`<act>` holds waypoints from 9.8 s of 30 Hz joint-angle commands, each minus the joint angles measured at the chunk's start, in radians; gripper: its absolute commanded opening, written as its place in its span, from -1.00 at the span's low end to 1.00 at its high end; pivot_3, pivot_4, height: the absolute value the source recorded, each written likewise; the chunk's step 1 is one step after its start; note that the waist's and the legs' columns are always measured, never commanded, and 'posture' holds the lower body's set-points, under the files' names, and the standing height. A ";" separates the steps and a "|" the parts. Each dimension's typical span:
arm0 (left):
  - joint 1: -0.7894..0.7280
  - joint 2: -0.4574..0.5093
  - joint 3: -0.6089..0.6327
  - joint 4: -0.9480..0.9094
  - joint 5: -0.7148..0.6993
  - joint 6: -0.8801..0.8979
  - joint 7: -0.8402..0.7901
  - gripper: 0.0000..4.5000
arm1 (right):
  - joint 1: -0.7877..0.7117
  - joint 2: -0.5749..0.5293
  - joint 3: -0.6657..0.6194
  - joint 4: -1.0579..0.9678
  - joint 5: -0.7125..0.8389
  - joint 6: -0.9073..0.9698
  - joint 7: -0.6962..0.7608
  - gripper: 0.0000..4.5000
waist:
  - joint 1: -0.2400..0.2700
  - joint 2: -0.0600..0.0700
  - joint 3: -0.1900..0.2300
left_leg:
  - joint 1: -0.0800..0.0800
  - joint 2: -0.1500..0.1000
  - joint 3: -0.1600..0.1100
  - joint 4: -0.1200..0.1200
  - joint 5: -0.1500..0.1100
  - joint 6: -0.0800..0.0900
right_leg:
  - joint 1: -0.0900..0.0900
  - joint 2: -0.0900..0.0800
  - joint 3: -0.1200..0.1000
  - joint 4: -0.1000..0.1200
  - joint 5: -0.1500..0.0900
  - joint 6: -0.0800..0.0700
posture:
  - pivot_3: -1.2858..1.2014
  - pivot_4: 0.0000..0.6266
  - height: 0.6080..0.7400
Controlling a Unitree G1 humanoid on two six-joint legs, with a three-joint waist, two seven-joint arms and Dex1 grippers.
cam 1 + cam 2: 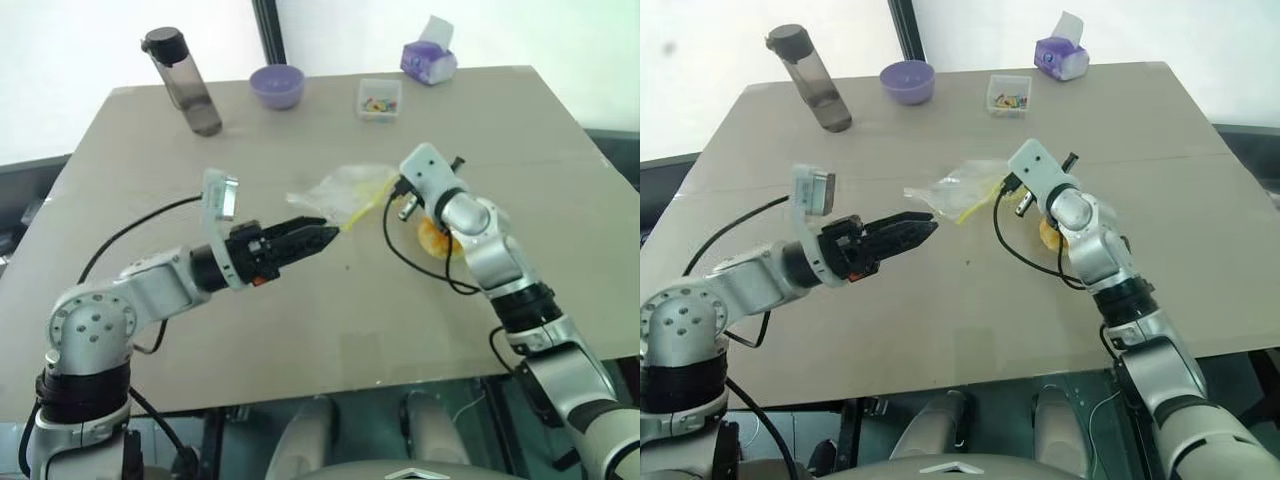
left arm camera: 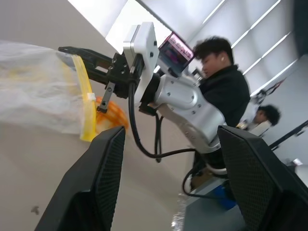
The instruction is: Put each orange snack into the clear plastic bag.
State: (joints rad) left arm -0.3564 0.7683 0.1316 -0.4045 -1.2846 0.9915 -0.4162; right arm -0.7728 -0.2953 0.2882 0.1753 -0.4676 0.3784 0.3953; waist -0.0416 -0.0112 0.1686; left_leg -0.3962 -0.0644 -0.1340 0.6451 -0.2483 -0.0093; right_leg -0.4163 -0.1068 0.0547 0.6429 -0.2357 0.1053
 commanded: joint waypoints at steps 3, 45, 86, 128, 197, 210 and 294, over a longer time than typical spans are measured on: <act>-0.127 0.041 -0.160 -0.049 0.427 -0.184 -0.033 0.43 | -0.051 0.019 0.049 -0.035 -0.091 0.079 -0.039 -1.00 | 0.001 0.000 0.000 | -0.001 0.000 0.000 0.000 0.000 0.000 | -0.001 0.000 0.000 0.000 0.000 0.000 | 0.03 -0.52 0.99; -0.217 -0.144 -0.453 -0.137 1.394 -0.234 -0.079 0.43 | -0.094 0.202 0.096 0.021 -0.170 0.201 -0.234 -1.00 | -0.006 0.000 0.000 | -0.002 0.000 0.000 -0.001 0.001 -0.002 | -0.004 0.001 0.001 0.004 0.000 0.000 | 0.03 -0.52 0.99; -0.096 -0.064 -0.398 0.100 1.529 -0.748 -0.046 -0.98 | -0.018 0.133 0.105 -0.171 -0.182 0.220 -0.136 -1.00 | -0.003 0.000 0.000 | -0.002 0.000 0.000 0.002 0.001 -0.002 | -0.004 0.001 0.001 0.006 0.000 0.000 | 0.03 -0.52 0.99; -0.048 -0.334 -0.412 -0.013 1.687 -0.578 -0.085 0.03 | -0.001 0.317 0.051 -0.087 -0.266 0.373 -0.483 -1.00 | -0.005 0.000 -0.001 | -0.001 0.000 0.000 0.005 0.002 -0.002 | -0.006 0.001 0.002 0.014 0.000 0.000 | 0.03 -0.52 0.99; -0.042 -0.380 -0.385 0.060 1.662 -0.629 -0.052 -1.00 | 0.168 0.316 -0.254 -0.454 0.499 0.492 -0.117 -0.96 | -0.003 0.000 -0.001 | -0.001 0.000 0.001 0.005 0.002 -0.002 | -0.005 0.001 0.002 0.014 0.000 0.000 | 0.03 -0.52 0.99; -0.012 -0.368 -0.399 0.043 1.667 -0.646 -0.066 -1.00 | 0.109 -0.058 0.096 -0.063 0.183 -0.208 -0.010 -0.20 | -0.009 0.000 0.000 | -0.001 0.000 0.001 0.006 0.002 -0.002 | -0.005 0.001 0.002 0.014 0.000 0.000 | 0.03 -0.52 0.99; -0.002 -0.351 -0.435 0.094 1.696 -0.700 -0.051 -1.00 | 0.287 0.041 -0.617 -0.523 1.141 0.931 -0.100 -0.99 | 0.002 0.000 -0.001 | 0.001 0.000 0.000 0.007 -0.001 0.002 | -0.002 0.001 0.001 0.013 0.000 0.000 | 0.03 -0.52 0.99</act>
State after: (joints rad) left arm -0.3603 0.4114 -0.2920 -0.2849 0.4081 0.3199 -0.4612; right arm -0.4643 -0.2485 -0.3290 -0.3343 0.6673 1.3265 0.3033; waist -0.0392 -0.0115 0.1678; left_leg -0.3956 -0.0643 -0.1341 0.6517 -0.2493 -0.0070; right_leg -0.4182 -0.1062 0.0553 0.6563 -0.2359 0.1053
